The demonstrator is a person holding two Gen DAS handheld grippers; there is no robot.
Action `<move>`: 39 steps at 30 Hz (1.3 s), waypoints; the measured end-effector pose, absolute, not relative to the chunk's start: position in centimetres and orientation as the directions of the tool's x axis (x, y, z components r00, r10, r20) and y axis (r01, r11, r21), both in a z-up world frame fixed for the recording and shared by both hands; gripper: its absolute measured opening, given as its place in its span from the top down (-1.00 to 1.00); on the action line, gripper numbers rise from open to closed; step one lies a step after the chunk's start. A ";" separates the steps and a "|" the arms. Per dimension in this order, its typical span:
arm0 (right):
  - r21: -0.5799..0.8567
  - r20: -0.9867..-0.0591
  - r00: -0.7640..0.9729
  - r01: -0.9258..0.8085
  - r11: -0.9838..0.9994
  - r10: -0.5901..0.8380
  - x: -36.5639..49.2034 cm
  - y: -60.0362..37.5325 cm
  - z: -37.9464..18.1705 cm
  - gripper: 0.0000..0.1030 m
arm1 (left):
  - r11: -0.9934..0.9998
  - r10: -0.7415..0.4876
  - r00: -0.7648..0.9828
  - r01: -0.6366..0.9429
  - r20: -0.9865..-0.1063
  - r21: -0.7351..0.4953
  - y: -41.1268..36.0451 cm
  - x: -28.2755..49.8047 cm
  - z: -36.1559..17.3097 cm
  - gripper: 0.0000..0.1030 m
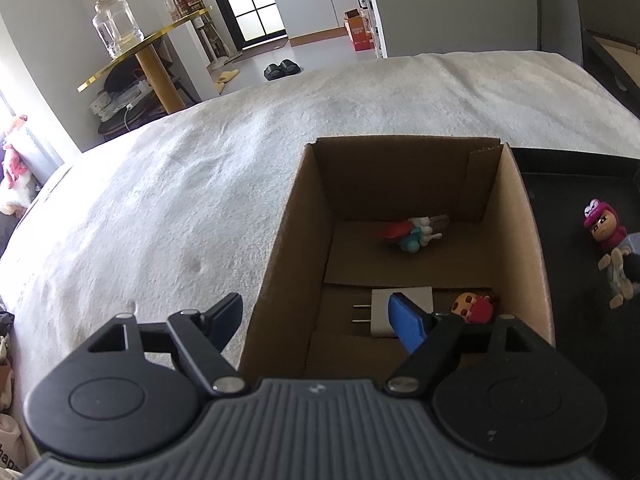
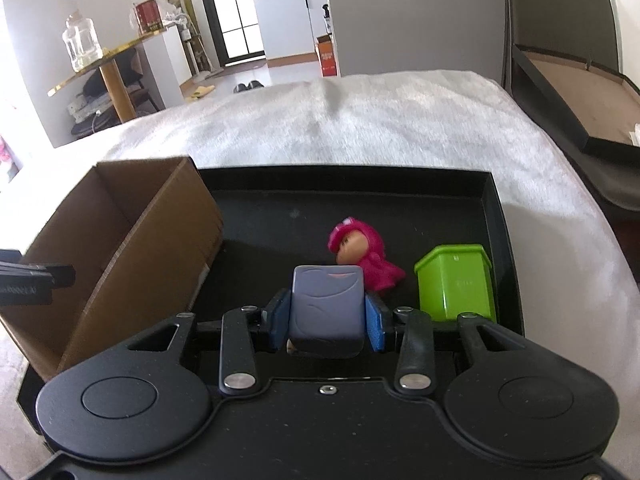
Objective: Organize rigid objects
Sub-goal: 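Carry the grey cube into the cardboard box and open the right gripper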
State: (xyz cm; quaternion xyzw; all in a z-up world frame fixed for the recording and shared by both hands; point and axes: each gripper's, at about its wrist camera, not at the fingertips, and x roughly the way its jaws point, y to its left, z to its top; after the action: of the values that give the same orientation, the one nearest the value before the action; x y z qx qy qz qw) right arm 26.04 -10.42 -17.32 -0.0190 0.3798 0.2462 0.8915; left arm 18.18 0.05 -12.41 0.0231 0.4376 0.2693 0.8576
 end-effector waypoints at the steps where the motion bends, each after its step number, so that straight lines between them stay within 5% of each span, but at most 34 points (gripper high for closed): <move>1: 0.158 -0.683 0.591 -0.455 0.876 0.430 26.1 -10.3 -17.1 0.26 | 0.854 0.481 0.473 -0.443 -0.738 0.273 0.2 18.1 -12.4 -0.53; 22: 0.156 -0.601 0.613 -0.539 0.828 0.513 25.2 -6.6 -13.3 0.26 | 0.858 0.463 0.527 -0.469 -0.713 0.211 1.7 16.8 -12.2 -0.42; 39: 0.122 -0.568 0.611 -0.601 0.790 0.552 24.2 -3.5 -11.2 0.26 | 0.856 0.437 0.546 -0.497 -0.715 0.144 3.3 16.0 -12.2 0.63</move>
State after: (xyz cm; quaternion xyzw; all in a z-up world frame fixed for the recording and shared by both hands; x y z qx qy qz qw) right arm 24.16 -3.45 -11.23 -0.0405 0.3021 0.3216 0.8965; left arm 15.99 3.26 -12.24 -0.0378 0.3955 0.2657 0.8784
